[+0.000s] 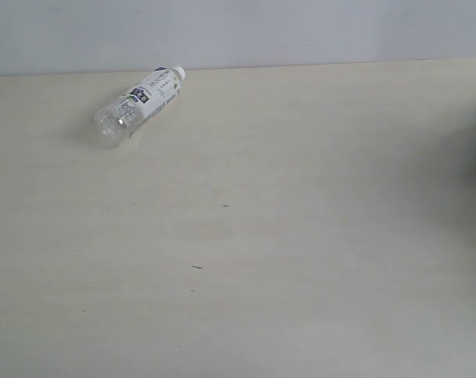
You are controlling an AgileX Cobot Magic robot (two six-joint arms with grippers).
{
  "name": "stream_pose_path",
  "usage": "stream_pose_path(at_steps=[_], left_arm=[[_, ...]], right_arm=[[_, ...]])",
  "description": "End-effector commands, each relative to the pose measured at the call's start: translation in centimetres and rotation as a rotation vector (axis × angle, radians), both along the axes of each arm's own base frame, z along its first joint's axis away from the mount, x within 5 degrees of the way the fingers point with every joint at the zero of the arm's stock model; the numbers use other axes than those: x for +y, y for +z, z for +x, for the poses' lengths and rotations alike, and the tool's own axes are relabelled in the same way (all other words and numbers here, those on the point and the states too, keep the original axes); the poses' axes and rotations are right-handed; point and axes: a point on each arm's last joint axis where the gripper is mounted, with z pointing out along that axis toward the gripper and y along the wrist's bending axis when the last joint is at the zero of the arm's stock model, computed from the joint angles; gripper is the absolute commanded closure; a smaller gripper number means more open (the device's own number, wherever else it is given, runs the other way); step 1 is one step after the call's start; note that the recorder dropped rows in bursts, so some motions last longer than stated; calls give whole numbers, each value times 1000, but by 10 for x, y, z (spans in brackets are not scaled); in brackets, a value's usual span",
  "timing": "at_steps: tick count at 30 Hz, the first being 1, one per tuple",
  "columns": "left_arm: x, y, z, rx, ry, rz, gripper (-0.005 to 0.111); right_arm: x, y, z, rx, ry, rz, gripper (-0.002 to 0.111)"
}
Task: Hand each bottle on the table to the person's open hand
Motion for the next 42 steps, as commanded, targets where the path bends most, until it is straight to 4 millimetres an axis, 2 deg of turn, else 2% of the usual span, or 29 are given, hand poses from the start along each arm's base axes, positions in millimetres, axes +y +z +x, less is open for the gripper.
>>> stream_pose_path(at_steps=[1, 7, 42], left_arm=[[-1, 4, -1, -58, -3, 28, 107], [-2, 12, -3, -148, -14, 38, 107], [-1, 7, -2, -84, -11, 12, 107]], right_arm=[[-1, 2, -1, -10, -4, 4, 100], [-1, 2, -1, -10, -4, 4, 100], [-1, 2, -1, -10, -4, 4, 100]])
